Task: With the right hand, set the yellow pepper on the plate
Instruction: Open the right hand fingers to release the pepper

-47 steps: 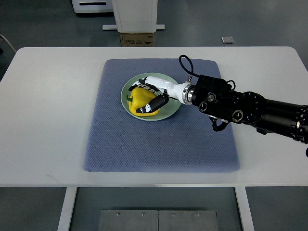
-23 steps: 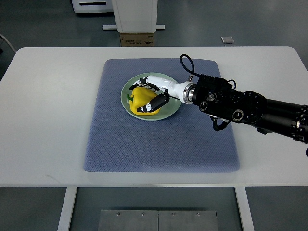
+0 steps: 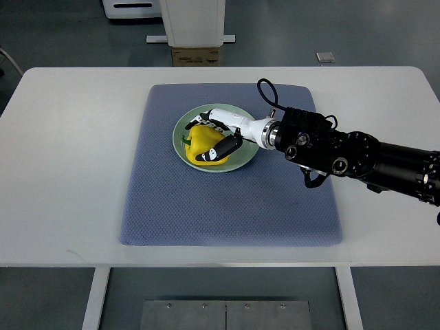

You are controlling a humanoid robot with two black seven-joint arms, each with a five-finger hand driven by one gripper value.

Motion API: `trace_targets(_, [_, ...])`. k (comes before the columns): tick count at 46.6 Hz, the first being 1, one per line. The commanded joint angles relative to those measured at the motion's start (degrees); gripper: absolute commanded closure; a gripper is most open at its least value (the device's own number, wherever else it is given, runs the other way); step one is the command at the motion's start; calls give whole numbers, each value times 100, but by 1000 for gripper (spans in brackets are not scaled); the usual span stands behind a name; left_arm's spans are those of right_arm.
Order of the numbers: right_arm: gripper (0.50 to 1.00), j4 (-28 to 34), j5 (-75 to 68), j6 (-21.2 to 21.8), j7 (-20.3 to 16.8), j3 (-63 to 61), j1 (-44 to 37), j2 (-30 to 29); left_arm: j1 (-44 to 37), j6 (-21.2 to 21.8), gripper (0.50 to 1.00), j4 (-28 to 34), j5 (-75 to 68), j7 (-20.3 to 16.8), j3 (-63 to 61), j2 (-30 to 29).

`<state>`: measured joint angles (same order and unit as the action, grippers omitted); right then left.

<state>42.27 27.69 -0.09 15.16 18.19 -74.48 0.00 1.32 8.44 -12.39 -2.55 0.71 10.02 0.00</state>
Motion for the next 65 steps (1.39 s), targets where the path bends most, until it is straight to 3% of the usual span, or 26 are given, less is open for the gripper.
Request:
trace_targets(1, [867,0,0,0,4,0,3,0,0,0,500,0,0,-1,0,0])
trace_targets(14, [821,-8,-9,0,4,0,3,0,0,0,500,0,0,-1,0,0])
trace_targets(24, [754,-8,-141,-9,13,0,21,0,0,0,500,0,0,-1,0,0])
trace_targets(32, [691,1,-176,-255,13,0,74,0,0,0,500,0,0,-1,0,0])
trace_targets(43, [643,1,-176,-272,13,0,74,0,0,0,500,0,0,-1,0,0])
trace_targets(65, [605,1,-176,-281,13,0,74,0,0,0,500,0,0,-1,0,0])
